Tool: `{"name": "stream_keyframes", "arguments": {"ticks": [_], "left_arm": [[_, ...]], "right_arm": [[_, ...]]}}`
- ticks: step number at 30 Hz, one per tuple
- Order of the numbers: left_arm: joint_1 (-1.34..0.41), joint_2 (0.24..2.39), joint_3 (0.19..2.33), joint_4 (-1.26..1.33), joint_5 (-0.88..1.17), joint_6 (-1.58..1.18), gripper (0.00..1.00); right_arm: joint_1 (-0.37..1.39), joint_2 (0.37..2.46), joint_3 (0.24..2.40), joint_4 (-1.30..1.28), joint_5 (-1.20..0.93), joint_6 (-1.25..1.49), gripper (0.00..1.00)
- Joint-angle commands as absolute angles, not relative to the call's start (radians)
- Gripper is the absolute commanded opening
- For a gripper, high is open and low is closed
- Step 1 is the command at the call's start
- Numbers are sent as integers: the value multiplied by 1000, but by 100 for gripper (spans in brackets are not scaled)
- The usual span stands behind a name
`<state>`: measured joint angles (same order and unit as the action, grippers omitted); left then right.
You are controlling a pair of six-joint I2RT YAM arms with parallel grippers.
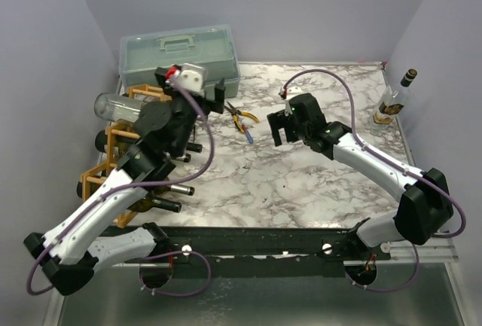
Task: Put the wine bottle on the wine rack
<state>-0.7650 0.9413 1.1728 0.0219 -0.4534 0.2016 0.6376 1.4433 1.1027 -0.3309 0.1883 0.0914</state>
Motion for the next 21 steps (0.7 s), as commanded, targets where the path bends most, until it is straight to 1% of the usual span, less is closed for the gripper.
{"name": "stream_keyframes", "arguments": {"ticks": [1, 4, 8, 10, 13, 21], "left_arm": [[-759, 1074, 1184, 108, -434, 227, 99], [-755, 1104, 1134, 120, -411, 125, 99], [-743, 1127, 1061, 128, -325, 82, 97], [-742, 1128, 1034, 132, -307, 95, 97], [-743, 1133, 1003, 145, -302, 109, 97], [-749, 1173, 993, 160, -227, 92, 96]], "right_arm": [[560, 1331, 1092, -325, 320, 133, 100], [466, 1311, 1085, -329, 384, 194, 100], [256, 1319, 1088, -354, 353, 312, 100], [192, 1321, 1088, -346, 355, 350, 100], [143, 1323, 1121, -346, 411, 394, 100], [98, 1350, 1259, -291, 675, 400, 100]]}}
